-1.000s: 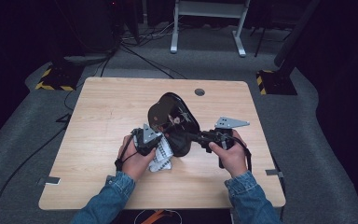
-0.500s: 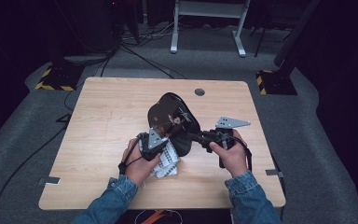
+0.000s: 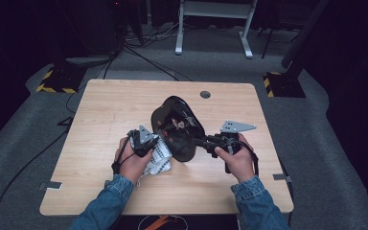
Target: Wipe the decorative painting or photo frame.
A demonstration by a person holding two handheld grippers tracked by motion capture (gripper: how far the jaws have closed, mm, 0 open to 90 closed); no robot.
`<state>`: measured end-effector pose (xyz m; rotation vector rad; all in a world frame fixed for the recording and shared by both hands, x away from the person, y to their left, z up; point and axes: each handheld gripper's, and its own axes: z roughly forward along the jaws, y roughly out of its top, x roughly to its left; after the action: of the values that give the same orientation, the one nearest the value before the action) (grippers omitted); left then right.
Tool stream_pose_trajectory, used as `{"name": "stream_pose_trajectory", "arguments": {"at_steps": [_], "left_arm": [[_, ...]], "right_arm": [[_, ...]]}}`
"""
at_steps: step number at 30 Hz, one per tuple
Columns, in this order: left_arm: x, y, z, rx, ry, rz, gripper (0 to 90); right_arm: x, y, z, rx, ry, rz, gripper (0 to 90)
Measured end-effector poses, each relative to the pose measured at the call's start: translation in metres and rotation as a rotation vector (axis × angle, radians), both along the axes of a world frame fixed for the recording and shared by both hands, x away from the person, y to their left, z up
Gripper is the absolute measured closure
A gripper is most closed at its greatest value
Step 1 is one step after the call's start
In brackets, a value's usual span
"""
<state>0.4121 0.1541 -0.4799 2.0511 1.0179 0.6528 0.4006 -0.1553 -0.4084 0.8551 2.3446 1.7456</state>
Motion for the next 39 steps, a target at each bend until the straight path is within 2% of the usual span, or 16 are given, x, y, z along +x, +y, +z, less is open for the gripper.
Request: {"name": "stream_pose_trajectory", "arguments": {"at_steps": [2,5,9,22,27,33,39], "left_arm": [[0.001,0.002,-0.001,0.001,0.007,0.004,73.1],[0.0,-0.003,-0.003,0.028,0.015,0.004,73.9],[-0.003,-0.008,-0.006,0.022,0.032,-0.008,74.3],[-0.02,-0.042,-0.008,0.069,0.07,-0.121,74.4],[-0.025,-0.049,-0.008,0.098,0.068,-0.15,74.3],[-0.019,-0.043,-0.009,0.073,0.09,-0.137,73.6],[-0.007,-0.027,-0.012,0.055,0.103,-0.073,73.6]], "right_arm": [[0.0,0.0,0.0,0.001,0.001,0.0,75.5],[0.0,0.001,0.0,0.002,0.002,0.001,75.3],[0.0,0.001,-0.001,0.007,0.005,0.002,74.9],[0.001,0.0,0.0,0.004,0.003,-0.011,74.8],[0.001,0.0,0.0,0.004,0.005,-0.014,75.0],[0.0,0.0,0.001,-0.003,0.009,-0.013,74.5],[0.0,-0.001,0.0,0.001,0.016,-0.009,74.3]]}}
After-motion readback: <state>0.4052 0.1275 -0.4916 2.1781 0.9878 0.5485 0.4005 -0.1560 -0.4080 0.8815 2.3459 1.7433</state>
